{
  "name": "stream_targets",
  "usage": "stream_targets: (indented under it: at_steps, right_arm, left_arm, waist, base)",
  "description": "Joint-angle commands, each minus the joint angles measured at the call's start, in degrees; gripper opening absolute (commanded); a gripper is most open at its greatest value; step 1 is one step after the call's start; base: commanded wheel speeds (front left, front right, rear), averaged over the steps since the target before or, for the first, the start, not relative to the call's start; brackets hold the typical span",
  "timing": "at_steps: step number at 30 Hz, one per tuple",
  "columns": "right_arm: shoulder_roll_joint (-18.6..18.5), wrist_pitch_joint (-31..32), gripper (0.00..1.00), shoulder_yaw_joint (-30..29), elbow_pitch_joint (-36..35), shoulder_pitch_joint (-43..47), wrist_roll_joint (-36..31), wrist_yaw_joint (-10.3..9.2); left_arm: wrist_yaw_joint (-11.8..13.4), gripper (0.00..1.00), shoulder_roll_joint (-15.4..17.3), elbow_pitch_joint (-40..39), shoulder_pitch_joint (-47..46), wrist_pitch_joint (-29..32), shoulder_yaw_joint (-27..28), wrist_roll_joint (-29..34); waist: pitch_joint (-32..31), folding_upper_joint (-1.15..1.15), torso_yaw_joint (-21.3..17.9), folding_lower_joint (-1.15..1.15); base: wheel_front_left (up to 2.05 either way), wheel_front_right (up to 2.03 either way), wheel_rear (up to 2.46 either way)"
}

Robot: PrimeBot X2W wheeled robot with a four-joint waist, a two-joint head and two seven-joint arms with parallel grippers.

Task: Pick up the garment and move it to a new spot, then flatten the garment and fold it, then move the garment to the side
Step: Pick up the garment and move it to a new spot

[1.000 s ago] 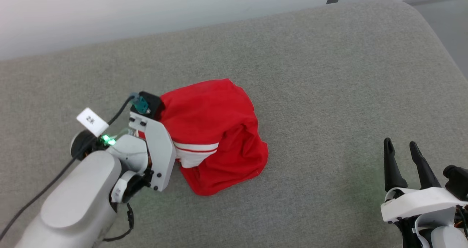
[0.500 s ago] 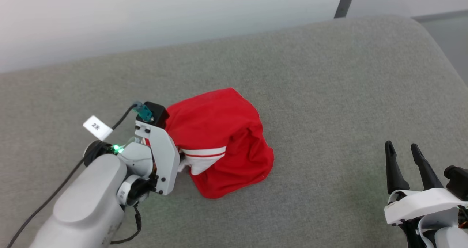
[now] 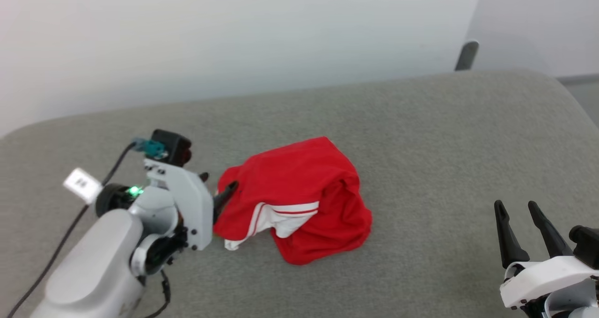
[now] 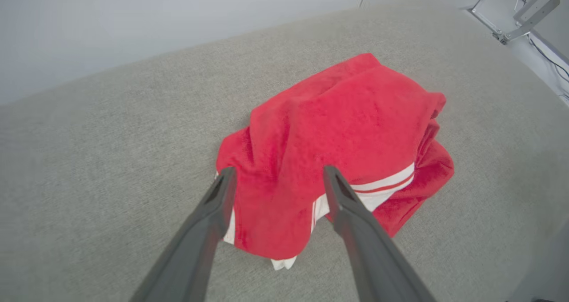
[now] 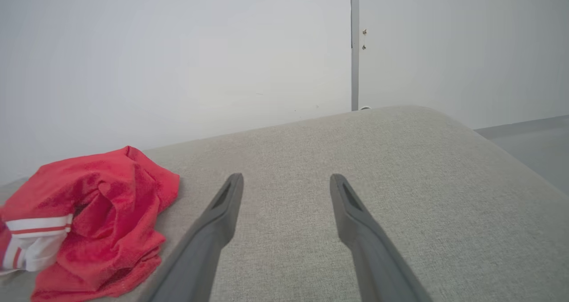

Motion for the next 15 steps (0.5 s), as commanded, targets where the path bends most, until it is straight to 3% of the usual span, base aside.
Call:
stream_targets:
  at_steps: [1,15]
  right_arm:
    - [-0.1,0.1,1.00,0.2,-0.2,0.6,0.3,0.02]
    - [-1.5,0.0,1.00,0.8,-1.0,3.8,0.5,0.02]
  left_arm:
    - [0.2,1.00,0.4,-0.2,1.5,-0.6,0.3,-0.1]
    - [3.8,1.00,6.0,-10.7,15.3,-19.7,7.6,1.8]
  waist:
    - [-2.4,0.00,2.5,0.00]
    - [-7.2,0.00,8.6,0.00]
  base:
    - [0.00,0.00,0.00]
    - [0.00,0.00,0.00]
